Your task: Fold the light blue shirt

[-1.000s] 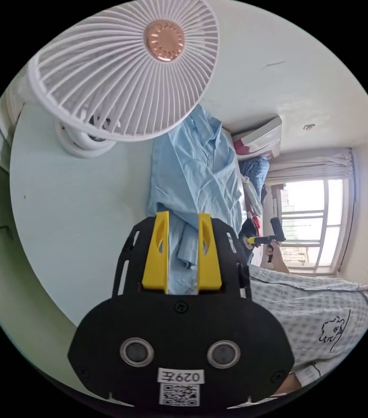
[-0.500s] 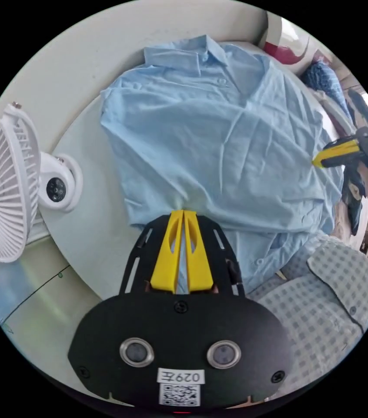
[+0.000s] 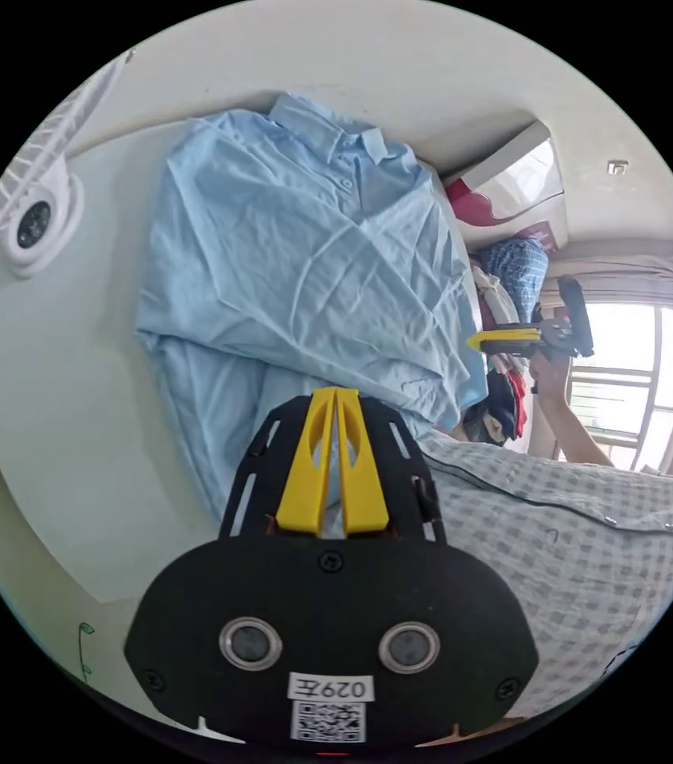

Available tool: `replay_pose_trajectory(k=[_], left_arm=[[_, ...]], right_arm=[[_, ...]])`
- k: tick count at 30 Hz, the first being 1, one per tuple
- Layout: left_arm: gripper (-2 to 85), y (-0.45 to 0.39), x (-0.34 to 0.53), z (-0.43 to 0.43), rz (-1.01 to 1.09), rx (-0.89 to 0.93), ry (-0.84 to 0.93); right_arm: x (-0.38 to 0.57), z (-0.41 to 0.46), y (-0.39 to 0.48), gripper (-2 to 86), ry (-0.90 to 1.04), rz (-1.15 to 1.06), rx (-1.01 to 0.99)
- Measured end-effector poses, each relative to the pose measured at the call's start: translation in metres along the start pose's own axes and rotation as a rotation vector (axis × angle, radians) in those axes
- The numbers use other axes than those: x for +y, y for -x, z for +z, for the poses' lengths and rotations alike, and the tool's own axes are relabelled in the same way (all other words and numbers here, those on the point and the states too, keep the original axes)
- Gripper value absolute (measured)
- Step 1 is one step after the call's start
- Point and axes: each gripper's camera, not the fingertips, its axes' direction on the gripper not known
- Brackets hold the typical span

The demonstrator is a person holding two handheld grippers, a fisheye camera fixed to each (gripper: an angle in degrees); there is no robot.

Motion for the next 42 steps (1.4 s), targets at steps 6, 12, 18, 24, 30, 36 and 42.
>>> replay_pose_trajectory(k=[6, 12, 18, 24, 30, 36, 42], left_arm=[[-1.0, -0.005, -0.027, 0.03, -0.037, -0.157, 0.061], [-0.9, 0.009, 0.014, -0.047, -0.198, -0.153, -0.188], [0.9, 0.074, 0.175, -0.08, -0.414, 0.032, -0.4], [13.2, 0.129, 0.283, -0.06, -0.578, 0.221, -0.453], [14.1, 0.147, 0.277, -0.059, -0.483, 0.345, -0.432], [3.0, 0.114, 0.239, -0.071, -0.354, 0.149, -0.291], [-0.8, 0.081, 0.21, -0.074, -0.247, 0.04, -0.201]], right_arm=[[-0.022, 0.015, -0.032, -0.5, 0.026, -0.017, 0.04], [-0.02, -0.01, -0.085, -0.1, -0.107, 0.034, -0.094], [0.075, -0.017, -0.125, 4.5, -0.18, 0.123, -0.328], [0.131, 0.038, -0.135, 10.2, -0.141, 0.312, -0.406], [0.166, 0.049, -0.13, 4.4, -0.298, 0.398, -0.55], [0.21, 0.065, -0.127, 0.0, -0.359, 0.572, -0.46], [0.181, 0.093, -0.121, -0.3, -0.324, 0.572, -0.464]])
